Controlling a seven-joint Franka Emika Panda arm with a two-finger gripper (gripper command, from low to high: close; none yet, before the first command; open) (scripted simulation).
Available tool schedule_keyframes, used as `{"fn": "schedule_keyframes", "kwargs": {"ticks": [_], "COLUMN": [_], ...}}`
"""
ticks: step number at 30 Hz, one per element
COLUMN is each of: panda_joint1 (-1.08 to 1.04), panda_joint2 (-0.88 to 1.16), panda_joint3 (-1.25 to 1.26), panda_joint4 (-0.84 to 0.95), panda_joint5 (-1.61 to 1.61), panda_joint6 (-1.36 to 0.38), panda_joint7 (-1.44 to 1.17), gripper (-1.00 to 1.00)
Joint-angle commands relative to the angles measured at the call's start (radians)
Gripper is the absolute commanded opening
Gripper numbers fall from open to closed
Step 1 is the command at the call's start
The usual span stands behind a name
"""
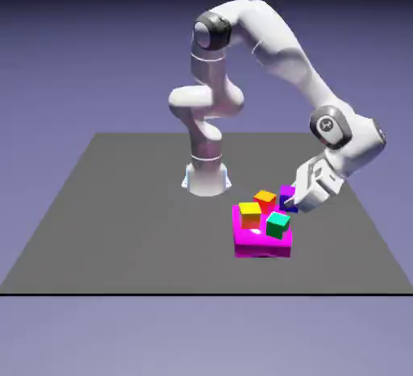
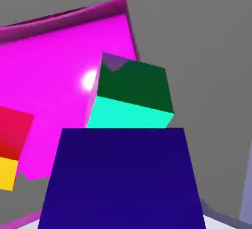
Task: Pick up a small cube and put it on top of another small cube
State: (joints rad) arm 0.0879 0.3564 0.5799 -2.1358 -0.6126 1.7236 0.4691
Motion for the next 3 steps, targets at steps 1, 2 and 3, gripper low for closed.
{"fn": "schedule_keyframes", "kwargs": {"ticks": [1,2,3], "panda_joint1": [0.000,0.000,0.009], "panda_joint2": [0.000,0.000,-0.009], "panda_joint3": [0.000,0.000,0.010], "panda_joint4": [0.000,0.000,0.036], "panda_joint5": [-0.002,-0.002,0.014], "panda_joint6": [0.000,0.000,-0.042], "panda_joint7": [0.000,0.000,-0.012], "gripper": [1.00,1.00,1.00]}}
